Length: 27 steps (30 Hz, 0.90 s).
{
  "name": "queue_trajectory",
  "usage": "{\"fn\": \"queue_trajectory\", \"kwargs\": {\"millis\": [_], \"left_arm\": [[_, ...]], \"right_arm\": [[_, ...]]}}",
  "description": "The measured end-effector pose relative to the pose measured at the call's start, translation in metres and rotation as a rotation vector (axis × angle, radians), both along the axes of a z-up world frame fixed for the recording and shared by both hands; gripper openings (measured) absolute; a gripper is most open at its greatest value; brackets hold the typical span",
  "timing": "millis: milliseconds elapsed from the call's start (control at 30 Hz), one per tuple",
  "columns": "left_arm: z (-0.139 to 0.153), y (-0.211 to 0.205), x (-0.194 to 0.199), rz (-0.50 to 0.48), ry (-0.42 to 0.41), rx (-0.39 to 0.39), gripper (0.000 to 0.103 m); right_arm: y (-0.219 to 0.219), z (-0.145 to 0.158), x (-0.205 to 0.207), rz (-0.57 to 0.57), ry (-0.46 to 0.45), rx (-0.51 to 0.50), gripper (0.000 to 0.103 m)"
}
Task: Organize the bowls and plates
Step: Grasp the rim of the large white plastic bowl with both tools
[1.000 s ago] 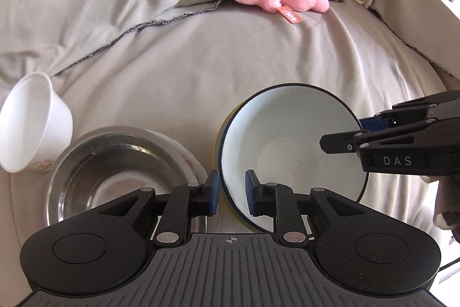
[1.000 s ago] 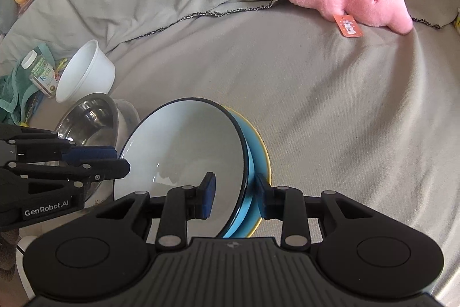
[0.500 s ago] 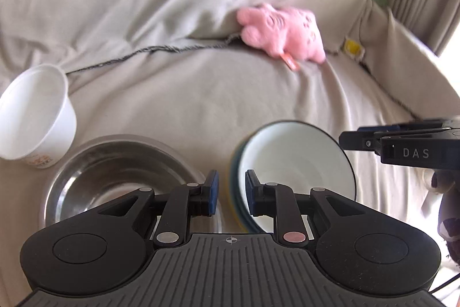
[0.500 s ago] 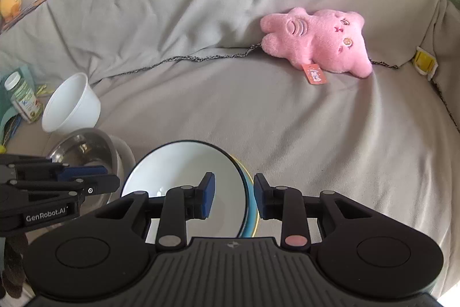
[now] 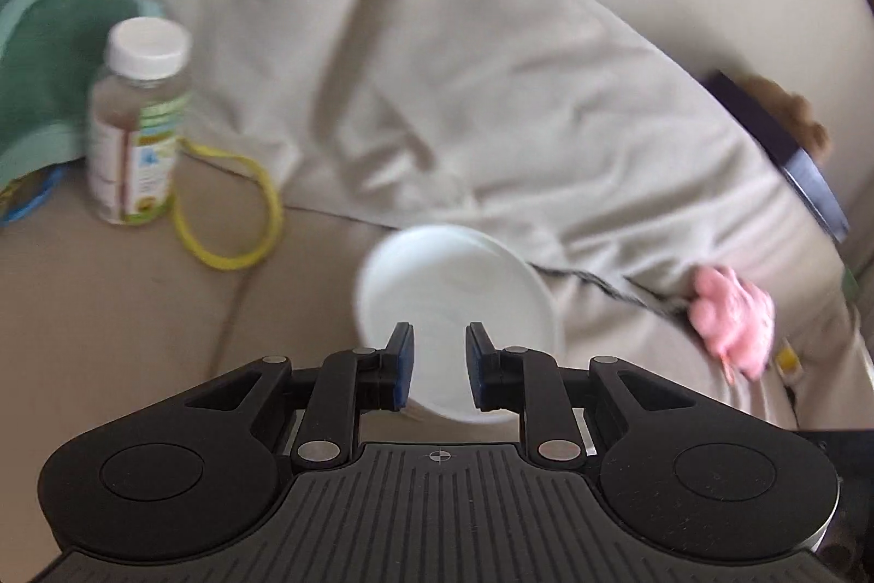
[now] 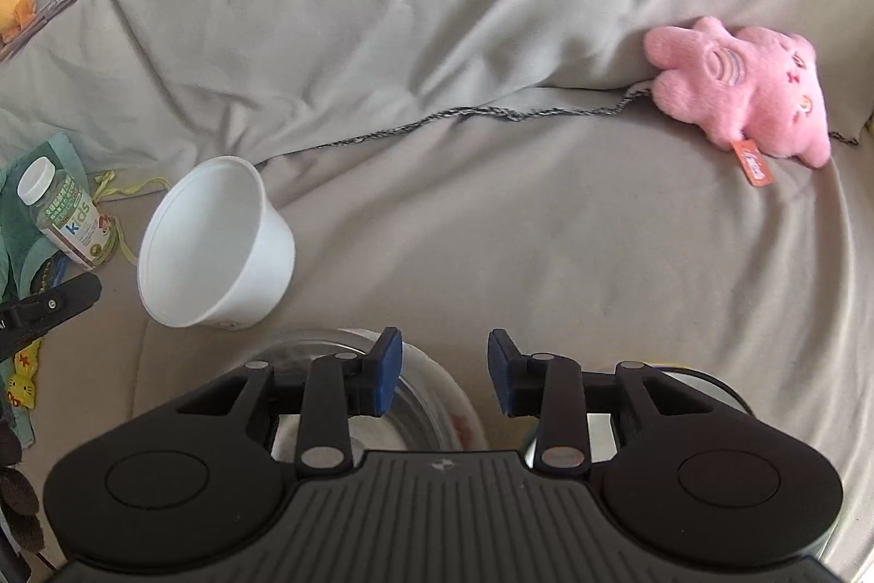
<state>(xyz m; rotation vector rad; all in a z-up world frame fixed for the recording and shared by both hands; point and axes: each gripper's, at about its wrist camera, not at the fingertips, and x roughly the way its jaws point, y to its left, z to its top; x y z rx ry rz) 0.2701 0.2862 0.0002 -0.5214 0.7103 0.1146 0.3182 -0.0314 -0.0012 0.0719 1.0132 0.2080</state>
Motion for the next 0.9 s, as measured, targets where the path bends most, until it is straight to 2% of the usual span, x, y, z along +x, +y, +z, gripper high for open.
{"fn": "queue_trajectory", "kwargs": {"millis": [100, 167, 233, 333, 400, 500, 600, 833, 900], "left_arm": [[-0.015, 0.035, 0.006, 0.107, 0.024, -0.056, 0.023], [-0.02, 0.043, 0.012, 0.117, -0.007, -0.095, 0.023], [-0.024, 0.043, 0.018, 0.11, -0.039, -0.106, 0.023], [-0.031, 0.031, 0.031, 0.109, -0.047, -0.039, 0.023], [-0.04, 0.021, 0.044, 0.1, 0.002, 0.014, 0.023], [-0.058, 0.014, 0.058, 0.078, 0.058, -0.004, 0.023], [-0.072, 0.007, 0.067, 0.071, 0.109, 0.014, 0.023], [-0.091, 0.0, 0.079, 0.026, 0.157, -0.007, 0.023], [-0.093, -0.001, 0.082, 0.014, 0.172, -0.011, 0.023]], "right_arm": [[0.041, 0.003, 0.02, 0.026, 0.012, -0.003, 0.042], [0.065, 0.003, 0.032, 0.034, 0.025, 0.003, 0.051], [0.087, 0.002, 0.043, 0.038, 0.034, 0.006, 0.053], [0.117, -0.005, 0.056, 0.04, 0.032, -0.043, 0.054], [0.13, -0.014, 0.064, 0.038, 0.037, -0.086, 0.054], [0.14, -0.029, 0.073, 0.03, 0.058, -0.121, 0.054], [0.143, -0.043, 0.082, 0.006, 0.077, -0.136, 0.054], [0.137, -0.071, 0.1, -0.057, 0.123, -0.112, 0.054], [0.136, -0.076, 0.102, -0.059, 0.137, -0.101, 0.05]]}}
